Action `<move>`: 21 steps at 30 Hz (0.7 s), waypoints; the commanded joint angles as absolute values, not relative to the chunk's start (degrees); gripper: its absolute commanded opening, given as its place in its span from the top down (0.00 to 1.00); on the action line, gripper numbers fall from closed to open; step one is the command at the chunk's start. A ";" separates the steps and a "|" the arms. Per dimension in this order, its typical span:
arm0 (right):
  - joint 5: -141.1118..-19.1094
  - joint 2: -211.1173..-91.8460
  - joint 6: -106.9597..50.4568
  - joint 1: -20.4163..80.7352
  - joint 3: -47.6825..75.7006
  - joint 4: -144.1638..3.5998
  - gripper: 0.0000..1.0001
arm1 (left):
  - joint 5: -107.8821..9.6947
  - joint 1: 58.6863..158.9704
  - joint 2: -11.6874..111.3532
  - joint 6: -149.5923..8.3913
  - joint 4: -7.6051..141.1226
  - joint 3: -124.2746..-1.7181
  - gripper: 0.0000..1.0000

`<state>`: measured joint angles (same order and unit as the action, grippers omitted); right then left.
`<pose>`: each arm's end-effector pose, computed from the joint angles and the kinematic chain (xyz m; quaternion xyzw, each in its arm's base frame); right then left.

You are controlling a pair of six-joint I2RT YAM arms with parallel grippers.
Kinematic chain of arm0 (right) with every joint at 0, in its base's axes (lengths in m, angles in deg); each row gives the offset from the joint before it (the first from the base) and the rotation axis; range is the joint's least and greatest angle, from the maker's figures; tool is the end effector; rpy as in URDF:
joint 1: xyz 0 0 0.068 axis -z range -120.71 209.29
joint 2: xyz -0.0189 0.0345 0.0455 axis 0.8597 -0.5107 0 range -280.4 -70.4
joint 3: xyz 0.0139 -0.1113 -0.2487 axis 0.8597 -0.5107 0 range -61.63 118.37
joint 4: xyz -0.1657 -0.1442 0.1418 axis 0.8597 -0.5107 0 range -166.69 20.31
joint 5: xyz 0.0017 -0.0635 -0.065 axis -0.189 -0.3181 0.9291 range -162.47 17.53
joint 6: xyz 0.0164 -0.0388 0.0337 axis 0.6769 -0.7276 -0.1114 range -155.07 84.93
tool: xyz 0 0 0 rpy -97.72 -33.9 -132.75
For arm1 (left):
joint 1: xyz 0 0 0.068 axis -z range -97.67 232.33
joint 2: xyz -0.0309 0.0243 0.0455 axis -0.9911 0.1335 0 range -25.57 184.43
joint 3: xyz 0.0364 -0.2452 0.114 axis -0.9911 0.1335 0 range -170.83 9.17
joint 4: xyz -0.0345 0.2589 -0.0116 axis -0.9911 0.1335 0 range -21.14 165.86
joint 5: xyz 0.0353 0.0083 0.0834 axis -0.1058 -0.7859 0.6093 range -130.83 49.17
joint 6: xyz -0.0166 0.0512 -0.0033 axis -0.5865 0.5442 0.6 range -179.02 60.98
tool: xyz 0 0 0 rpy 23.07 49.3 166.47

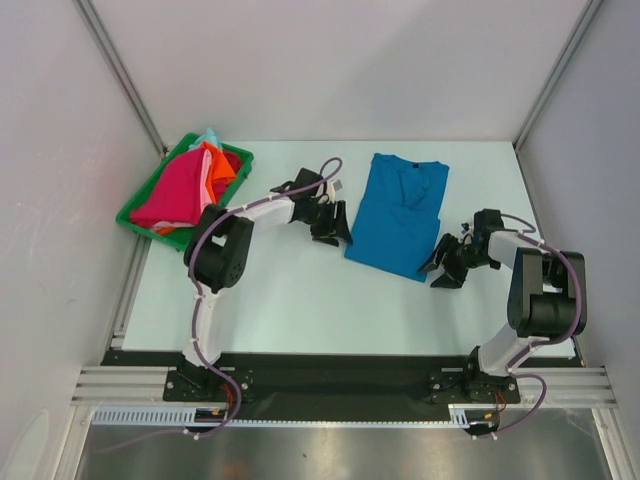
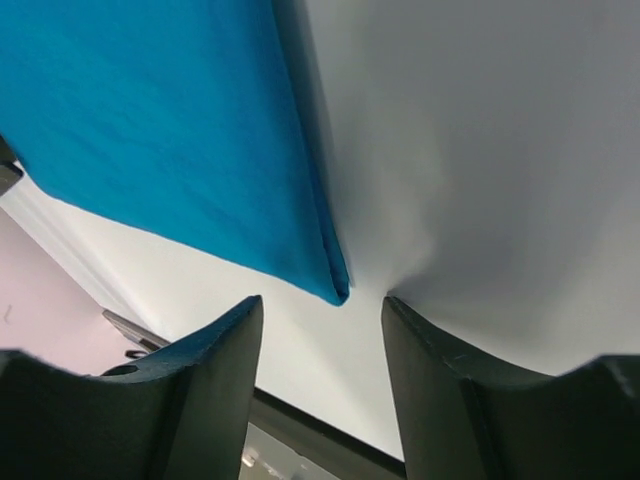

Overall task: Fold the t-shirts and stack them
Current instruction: Fold the tshirt

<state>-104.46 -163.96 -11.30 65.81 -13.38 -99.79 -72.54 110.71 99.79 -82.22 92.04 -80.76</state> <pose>0.2779 -0.0128 0.1443 0.2153 0.9295 0.2886 0.0797 0.3972 -0.2359 0.1467 0.1157 0.9218 -0.3500 0.1199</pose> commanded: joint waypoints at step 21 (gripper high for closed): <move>-94.20 -168.14 -14.67 64.91 -9.77 -103.95 0.83 | -75.11 112.91 97.39 -86.09 86.53 -67.65 1.00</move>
